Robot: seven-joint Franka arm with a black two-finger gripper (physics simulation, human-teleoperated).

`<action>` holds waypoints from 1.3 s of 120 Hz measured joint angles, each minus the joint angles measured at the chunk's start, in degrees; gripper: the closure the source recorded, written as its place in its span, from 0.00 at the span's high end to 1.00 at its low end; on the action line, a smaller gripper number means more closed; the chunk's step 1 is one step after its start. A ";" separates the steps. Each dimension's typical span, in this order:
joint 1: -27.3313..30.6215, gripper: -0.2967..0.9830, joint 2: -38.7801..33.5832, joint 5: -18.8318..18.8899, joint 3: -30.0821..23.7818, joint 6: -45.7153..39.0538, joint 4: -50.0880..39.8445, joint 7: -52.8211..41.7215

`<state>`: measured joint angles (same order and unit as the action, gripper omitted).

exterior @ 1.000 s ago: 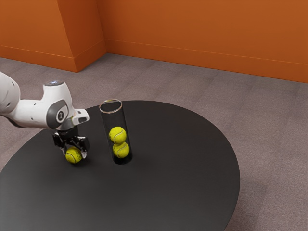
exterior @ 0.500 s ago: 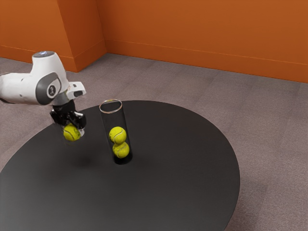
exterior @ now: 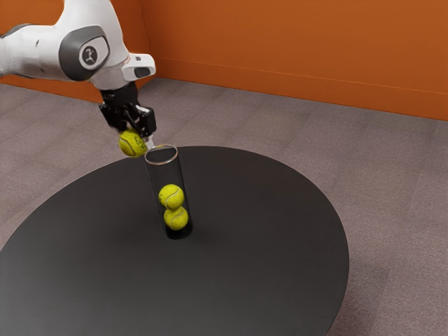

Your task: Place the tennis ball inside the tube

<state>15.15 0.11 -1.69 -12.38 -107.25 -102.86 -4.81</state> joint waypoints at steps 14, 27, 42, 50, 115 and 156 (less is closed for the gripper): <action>-2.16 0.50 2.01 -0.30 -0.86 1.35 2.32 0.03; -2.96 0.50 5.27 -0.18 -0.88 2.12 5.97 0.06; -0.54 0.50 7.47 0.26 -0.78 2.86 8.86 0.09; -0.72 0.50 7.99 0.48 -0.74 3.10 9.42 0.10; -2.65 0.66 13.55 1.12 -0.63 3.19 14.39 0.13; -1.71 0.75 0.36 1.01 -1.36 4.79 5.60 -0.72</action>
<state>13.45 0.47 -0.69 -13.74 -102.46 -97.26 -5.53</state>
